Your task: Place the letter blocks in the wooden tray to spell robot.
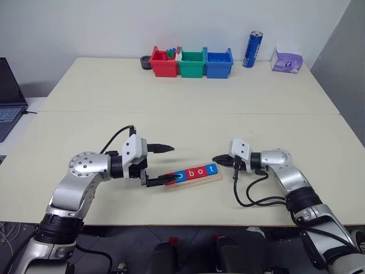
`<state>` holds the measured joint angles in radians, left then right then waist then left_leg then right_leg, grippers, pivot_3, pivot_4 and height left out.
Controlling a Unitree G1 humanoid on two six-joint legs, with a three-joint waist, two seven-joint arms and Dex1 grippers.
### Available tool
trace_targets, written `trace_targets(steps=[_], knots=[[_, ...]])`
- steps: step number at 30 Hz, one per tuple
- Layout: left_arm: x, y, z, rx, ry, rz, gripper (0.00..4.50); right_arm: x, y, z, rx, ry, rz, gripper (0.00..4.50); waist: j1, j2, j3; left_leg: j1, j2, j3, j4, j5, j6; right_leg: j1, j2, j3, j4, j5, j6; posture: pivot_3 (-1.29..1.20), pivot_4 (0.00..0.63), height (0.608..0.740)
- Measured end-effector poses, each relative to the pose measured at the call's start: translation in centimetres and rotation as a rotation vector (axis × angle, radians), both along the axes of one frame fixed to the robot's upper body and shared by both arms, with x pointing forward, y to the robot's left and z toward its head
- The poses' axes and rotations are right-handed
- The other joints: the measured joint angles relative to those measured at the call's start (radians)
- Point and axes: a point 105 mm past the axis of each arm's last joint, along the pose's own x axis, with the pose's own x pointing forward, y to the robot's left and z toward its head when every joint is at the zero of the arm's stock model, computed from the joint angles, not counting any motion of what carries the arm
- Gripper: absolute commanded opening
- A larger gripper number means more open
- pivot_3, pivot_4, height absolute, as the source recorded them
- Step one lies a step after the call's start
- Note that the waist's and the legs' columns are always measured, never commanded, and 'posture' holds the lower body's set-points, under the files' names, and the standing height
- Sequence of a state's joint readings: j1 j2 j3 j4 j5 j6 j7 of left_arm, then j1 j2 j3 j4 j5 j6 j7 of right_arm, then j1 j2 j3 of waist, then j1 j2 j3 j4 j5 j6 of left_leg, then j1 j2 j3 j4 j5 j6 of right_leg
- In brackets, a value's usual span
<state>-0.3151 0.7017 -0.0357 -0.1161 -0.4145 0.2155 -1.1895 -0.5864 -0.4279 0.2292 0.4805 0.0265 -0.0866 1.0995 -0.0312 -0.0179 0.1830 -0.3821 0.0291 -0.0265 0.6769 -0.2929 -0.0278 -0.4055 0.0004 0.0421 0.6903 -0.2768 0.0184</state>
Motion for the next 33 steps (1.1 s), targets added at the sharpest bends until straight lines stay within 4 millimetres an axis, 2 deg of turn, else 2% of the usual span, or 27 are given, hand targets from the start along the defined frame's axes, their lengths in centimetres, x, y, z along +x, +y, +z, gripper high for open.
trace_targets(steps=[7,33], knots=[[0.11,-0.15,0.11,-0.007,-0.005,-0.003,4.5,-0.72,-0.09,-0.04,-0.008,0.023,0.014,0.04,0.0,0.0,0.0,0.0,0.0,0.0,0.0,0.0,0.0,0.0,0.0,0.0,0.0,0.0,0.0,0.0,0.15,0.74],[0.22,-0.47,-0.32,-0.014,0.0,-0.015,4.5,-0.93,-0.71,-0.05,-0.005,0.062,0.004,0.04,0.0,0.0,0.0,0.0,0.0,0.0,0.0,0.0,0.0,0.0,0.0,0.0,0.0,0.0,0.0,0.0,0.15,0.74]])
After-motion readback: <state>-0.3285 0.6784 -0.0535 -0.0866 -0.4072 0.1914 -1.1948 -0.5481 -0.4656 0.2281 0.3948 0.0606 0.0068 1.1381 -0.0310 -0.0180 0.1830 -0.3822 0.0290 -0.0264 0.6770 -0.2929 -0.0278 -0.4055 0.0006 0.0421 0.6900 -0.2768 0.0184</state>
